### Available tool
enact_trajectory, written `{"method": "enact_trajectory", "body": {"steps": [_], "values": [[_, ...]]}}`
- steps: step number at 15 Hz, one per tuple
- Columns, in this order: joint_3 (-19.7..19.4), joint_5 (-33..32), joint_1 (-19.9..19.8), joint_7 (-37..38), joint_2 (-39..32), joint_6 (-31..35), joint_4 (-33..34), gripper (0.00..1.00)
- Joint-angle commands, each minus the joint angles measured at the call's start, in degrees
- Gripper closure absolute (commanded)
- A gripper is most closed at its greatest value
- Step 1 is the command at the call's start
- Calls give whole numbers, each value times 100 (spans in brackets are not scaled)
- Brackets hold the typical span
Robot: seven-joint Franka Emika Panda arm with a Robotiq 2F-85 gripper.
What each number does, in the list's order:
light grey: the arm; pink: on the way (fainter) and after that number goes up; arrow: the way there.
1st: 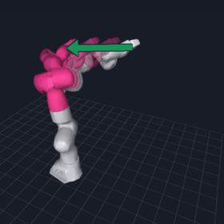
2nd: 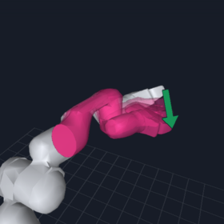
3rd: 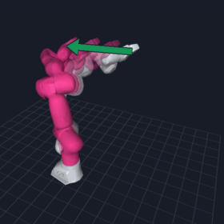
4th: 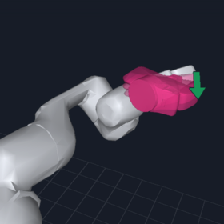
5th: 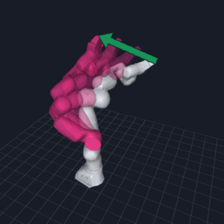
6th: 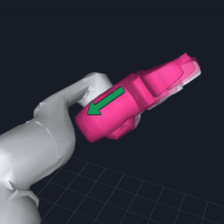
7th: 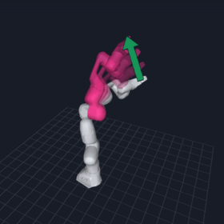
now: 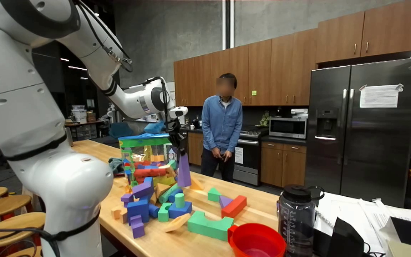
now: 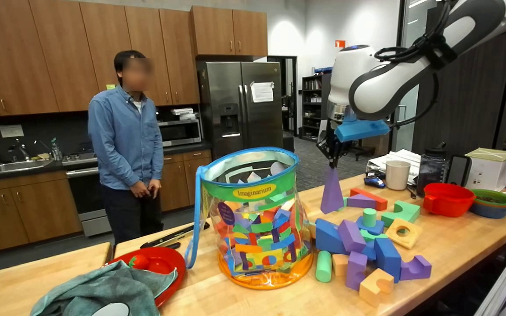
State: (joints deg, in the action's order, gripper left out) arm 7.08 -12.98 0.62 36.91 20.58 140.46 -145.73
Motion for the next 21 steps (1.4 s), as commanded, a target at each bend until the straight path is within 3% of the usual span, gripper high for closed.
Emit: {"method": "enact_trajectory", "body": {"steps": [1,10,21], "values": [[-37,175,-168,-273,159,334,-328,99],[-43,184,-422,-432,-23,1004,-611,99],[16,244,-438,-550,-404,1976,-863,99]]}}
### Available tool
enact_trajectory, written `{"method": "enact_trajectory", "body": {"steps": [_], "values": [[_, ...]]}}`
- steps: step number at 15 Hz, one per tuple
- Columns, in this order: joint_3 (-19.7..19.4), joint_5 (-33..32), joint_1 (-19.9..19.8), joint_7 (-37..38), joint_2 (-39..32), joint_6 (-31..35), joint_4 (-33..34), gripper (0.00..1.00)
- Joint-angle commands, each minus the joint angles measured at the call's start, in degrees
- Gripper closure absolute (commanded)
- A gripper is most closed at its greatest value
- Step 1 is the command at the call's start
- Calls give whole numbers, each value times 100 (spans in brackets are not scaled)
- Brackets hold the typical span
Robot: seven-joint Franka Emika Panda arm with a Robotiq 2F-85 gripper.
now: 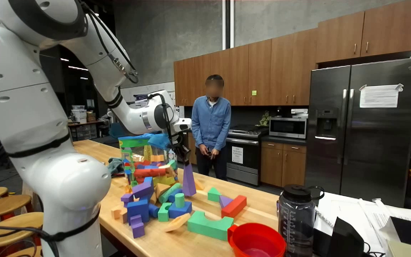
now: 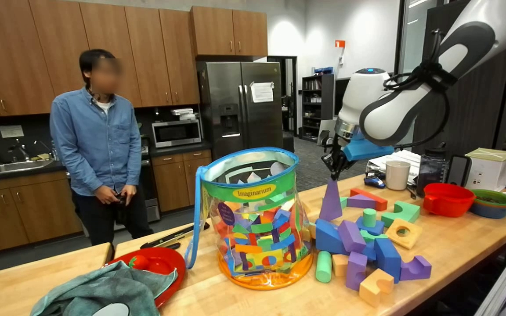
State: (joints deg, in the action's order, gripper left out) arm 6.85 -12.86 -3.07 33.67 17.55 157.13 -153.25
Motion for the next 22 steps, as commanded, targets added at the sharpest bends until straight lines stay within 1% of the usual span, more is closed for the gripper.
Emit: {"method": "enact_trajectory", "body": {"steps": [1,5,12,22], "values": [[38,271,-67,-230,-142,400,-158,99],[58,475,-57,-324,-290,704,-251,99],[96,773,-73,-506,-326,1042,-303,99],[120,785,-116,-618,-256,1071,-264,99]]}}
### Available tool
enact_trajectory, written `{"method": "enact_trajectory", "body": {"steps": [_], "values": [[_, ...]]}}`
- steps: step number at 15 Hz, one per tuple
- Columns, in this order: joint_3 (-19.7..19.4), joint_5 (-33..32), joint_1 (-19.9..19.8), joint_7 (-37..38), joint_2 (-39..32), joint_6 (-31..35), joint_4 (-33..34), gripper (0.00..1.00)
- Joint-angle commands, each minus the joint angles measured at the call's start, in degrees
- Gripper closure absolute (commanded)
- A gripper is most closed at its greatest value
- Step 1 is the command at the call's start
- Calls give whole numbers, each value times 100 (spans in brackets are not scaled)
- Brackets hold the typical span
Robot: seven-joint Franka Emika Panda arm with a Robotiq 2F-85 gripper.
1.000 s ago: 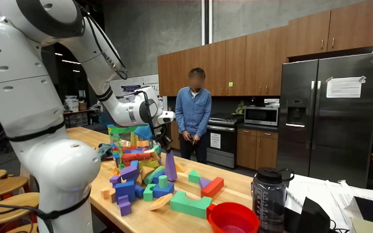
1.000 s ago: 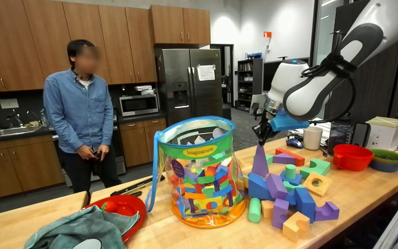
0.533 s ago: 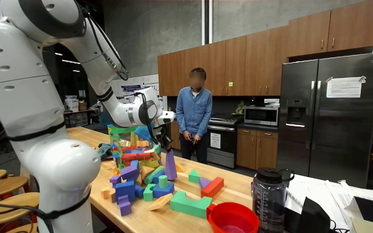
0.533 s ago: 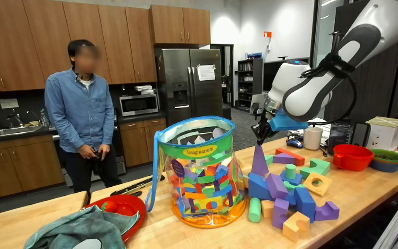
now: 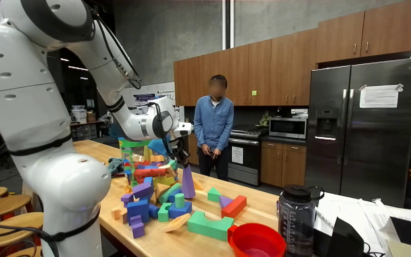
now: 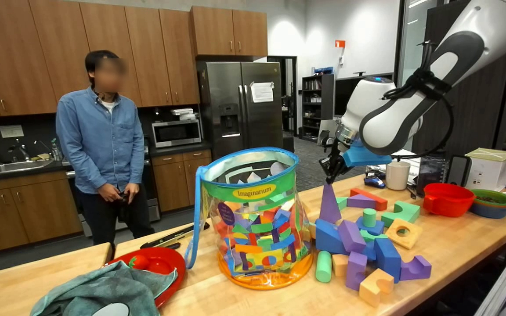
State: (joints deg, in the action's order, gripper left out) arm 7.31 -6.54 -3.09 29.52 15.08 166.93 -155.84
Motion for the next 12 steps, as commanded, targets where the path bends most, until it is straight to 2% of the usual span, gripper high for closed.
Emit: {"method": "enact_trajectory", "body": {"steps": [1,7,8,12], "values": [[76,145,-121,-206,4,80,3,99],[101,39,-228,-292,173,-79,164,99],[-6,-89,-143,-192,173,-66,168,99],[-13,-1,-81,-158,168,56,25,99]]}}
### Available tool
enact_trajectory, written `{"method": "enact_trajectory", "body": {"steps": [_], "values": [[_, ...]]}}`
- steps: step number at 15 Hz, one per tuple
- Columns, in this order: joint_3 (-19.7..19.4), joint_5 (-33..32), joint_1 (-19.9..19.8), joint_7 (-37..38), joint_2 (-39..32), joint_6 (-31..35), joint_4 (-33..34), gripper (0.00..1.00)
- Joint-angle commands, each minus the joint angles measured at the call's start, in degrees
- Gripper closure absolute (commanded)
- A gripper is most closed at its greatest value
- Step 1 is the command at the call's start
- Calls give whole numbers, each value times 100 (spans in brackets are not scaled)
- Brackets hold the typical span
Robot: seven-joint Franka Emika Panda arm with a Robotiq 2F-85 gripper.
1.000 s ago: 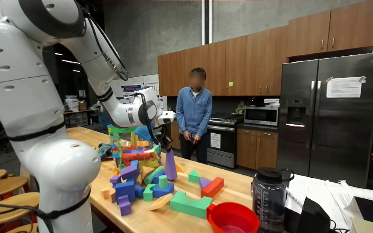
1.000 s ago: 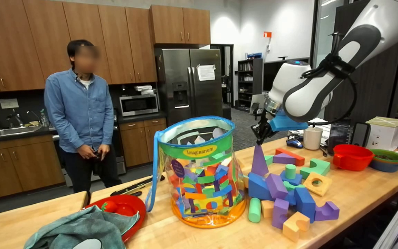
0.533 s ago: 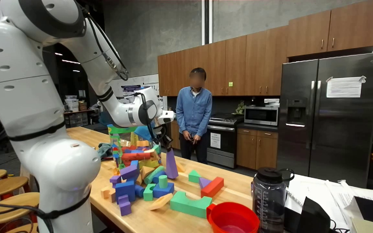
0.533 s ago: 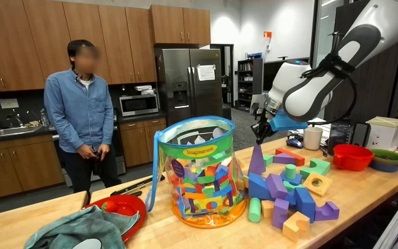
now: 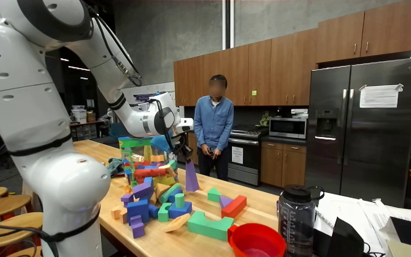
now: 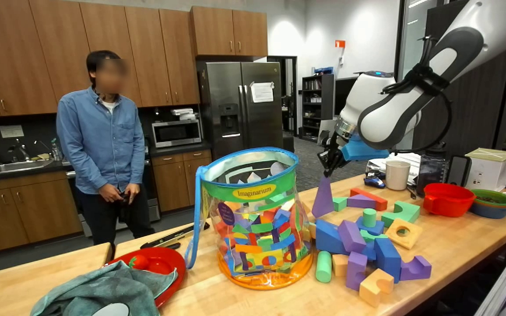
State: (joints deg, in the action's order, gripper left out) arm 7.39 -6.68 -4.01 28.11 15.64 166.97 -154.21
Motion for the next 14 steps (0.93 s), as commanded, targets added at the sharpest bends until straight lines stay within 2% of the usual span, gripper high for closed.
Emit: {"method": "enact_trajectory", "body": {"steps": [1,14], "values": [[90,165,-75,-128,114,60,-166,99],[146,251,-31,-133,5,219,-291,99]]}}
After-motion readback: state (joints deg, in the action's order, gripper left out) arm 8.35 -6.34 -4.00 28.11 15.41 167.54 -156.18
